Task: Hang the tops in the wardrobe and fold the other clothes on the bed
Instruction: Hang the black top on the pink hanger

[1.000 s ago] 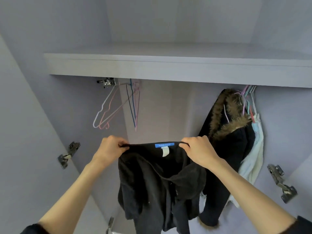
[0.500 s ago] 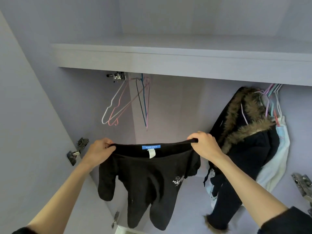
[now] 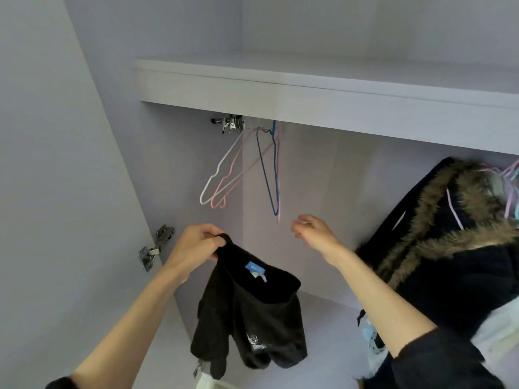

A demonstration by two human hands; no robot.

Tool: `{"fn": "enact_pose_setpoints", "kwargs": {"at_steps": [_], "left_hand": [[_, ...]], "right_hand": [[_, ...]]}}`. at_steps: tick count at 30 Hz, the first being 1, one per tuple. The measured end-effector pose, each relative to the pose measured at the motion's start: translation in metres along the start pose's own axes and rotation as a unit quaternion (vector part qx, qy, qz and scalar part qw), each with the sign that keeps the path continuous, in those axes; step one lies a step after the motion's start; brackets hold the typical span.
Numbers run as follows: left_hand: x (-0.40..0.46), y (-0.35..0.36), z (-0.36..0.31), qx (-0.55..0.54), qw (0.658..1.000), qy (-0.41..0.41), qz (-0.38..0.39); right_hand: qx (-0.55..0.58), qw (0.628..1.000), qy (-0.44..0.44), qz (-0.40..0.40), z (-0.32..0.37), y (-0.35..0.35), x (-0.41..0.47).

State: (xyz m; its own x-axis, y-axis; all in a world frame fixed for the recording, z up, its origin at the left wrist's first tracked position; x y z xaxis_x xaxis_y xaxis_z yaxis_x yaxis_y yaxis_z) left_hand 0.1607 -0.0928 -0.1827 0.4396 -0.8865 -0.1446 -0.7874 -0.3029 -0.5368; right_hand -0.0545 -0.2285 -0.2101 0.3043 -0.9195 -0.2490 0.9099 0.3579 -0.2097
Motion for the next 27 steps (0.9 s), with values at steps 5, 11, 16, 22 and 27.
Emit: {"fn": "enact_pose_setpoints", "kwargs": {"at_steps": [5, 11, 16, 22, 27], "left_hand": [[0.005, -0.003, -0.008, -0.023, 1.0, 0.016, -0.015], [0.011, -0.019, 0.0, -0.023, 0.999, 0.013, -0.03], [0.018, -0.019, 0.003, -0.027, 0.999, 0.009, -0.027], [0.021, -0.01, 0.005, -0.018, 0.999, 0.015, -0.049], [0.019, 0.004, 0.006, 0.015, 0.995, 0.033, -0.09]], "right_hand": [[0.113, 0.993, 0.007, -0.027, 0.041, 0.025, 0.024], [0.182, 0.982, 0.012, -0.048, 0.046, 0.041, 0.038], [0.39, 0.917, 0.086, -0.015, 0.053, 0.035, 0.045], [0.346, 0.936, 0.011, -0.07, 0.054, 0.014, 0.039], [0.272, 0.95, -0.056, -0.142, 0.033, -0.009, 0.022]]}}
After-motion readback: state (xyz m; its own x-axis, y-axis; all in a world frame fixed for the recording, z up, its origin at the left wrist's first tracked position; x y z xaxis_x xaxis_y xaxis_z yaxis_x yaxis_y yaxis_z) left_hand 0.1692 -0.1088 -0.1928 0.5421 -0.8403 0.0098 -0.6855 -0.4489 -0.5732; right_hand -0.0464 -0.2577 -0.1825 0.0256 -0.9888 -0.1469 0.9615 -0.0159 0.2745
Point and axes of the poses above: each hand's wrist, its own x-axis towards the middle knuckle, its own y-axis out of the palm, z = x × y, the point moved 3 cm from there along x, towards the middle knuckle, and after that the axes turned 13 degrees about x, right-handed, at the moved point
